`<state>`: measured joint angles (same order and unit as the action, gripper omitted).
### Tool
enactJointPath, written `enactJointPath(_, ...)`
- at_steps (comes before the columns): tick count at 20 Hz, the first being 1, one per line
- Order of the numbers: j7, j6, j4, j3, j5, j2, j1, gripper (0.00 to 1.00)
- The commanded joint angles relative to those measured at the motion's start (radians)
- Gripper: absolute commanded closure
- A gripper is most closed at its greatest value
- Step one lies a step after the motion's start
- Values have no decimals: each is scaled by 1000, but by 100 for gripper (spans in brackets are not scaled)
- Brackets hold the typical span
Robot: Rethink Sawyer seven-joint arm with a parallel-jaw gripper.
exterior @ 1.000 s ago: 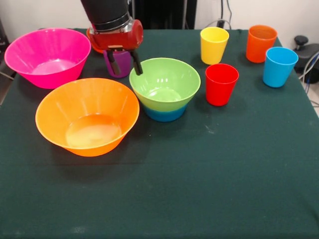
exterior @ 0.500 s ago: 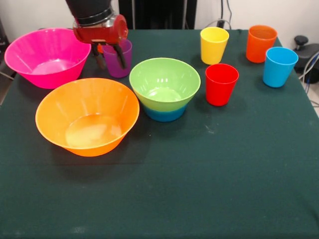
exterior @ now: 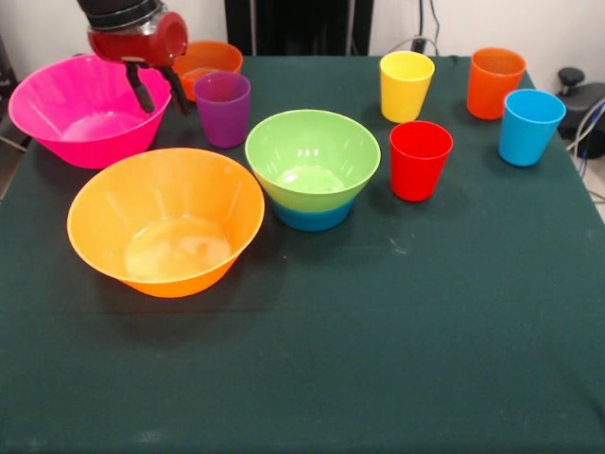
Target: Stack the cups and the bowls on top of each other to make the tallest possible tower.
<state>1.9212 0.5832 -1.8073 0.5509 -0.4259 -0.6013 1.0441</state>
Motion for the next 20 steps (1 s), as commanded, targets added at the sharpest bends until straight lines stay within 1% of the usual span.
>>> enactJointPath(1, -136, 18, -67, -2, -131, 15, -56, 0)
enactJointPath(5, -32, -95, -77, -60, -199, 49, -122, 0)
enactJointPath(8, -5, -128, -73, -80, -229, 63, -140, 0)
enactJointPath(15, 2, -170, -34, -115, -271, 115, -164, 0)
enactJointPath(20, -46, -153, -41, -103, -272, 105, -125, 0)
